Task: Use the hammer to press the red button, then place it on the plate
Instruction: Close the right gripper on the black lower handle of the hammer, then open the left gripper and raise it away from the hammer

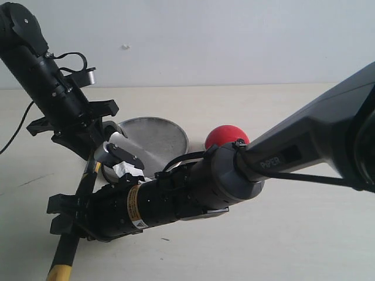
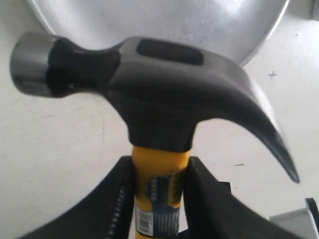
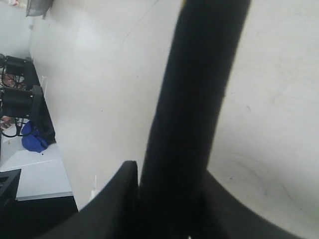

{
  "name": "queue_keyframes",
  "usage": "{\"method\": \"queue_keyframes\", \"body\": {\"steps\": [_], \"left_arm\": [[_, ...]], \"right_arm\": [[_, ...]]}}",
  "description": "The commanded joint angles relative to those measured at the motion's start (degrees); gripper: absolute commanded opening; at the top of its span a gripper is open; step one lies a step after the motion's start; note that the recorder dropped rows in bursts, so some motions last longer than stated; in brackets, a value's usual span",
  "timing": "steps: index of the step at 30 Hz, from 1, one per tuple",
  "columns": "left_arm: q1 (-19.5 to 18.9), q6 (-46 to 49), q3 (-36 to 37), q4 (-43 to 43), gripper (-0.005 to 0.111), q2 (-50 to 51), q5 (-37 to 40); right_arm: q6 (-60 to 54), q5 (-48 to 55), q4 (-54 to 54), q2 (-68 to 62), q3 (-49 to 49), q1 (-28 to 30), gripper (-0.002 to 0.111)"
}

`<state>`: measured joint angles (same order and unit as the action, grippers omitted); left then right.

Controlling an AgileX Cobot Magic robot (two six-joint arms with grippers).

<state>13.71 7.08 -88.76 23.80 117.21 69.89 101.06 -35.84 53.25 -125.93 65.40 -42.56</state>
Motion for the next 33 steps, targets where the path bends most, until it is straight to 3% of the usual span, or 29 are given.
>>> {"method": "queue_keyframes", "body": {"steps": [1, 10, 12, 17, 19, 33], "left_arm": [[-0.1, 0.2, -0.7, 2.5, 0.0, -1.3, 0.1], [-0.1, 0.6, -0.7, 0.2, 0.002, -1.3, 0.1], [-0.1, 0.6, -0.7, 0.5, 0.01, -1.3, 0.1], [-0.1, 1.6, -0.7, 0.5, 0.05, -1.3, 0.1], [-0.1, 1.7, -0.7, 0.5, 0.06, -1.3, 0.1], [-0.3, 2.9, -0.7, -4.0, 0.075, -5.5, 0.1]], "right_arm": [[-3.2, -2.1, 0.7, 0.2, 0.3, -0.1, 0.0], [-3.6, -3.5, 3.2, 0.2, 0.3, -0.1, 0.0], [-4.5, -4.0, 3.2, 0.2, 0.3, -0.1, 0.0], [-6.8, -3.9, 3.2, 1.0, 0.3, -0.1, 0.0], [-7.1, -3.7, 3.2, 1.4, 0.3, -0.1, 0.0], [-8.4, 0.2, 2.4, 2.3, 0.3, -0.1, 0.0]]}}
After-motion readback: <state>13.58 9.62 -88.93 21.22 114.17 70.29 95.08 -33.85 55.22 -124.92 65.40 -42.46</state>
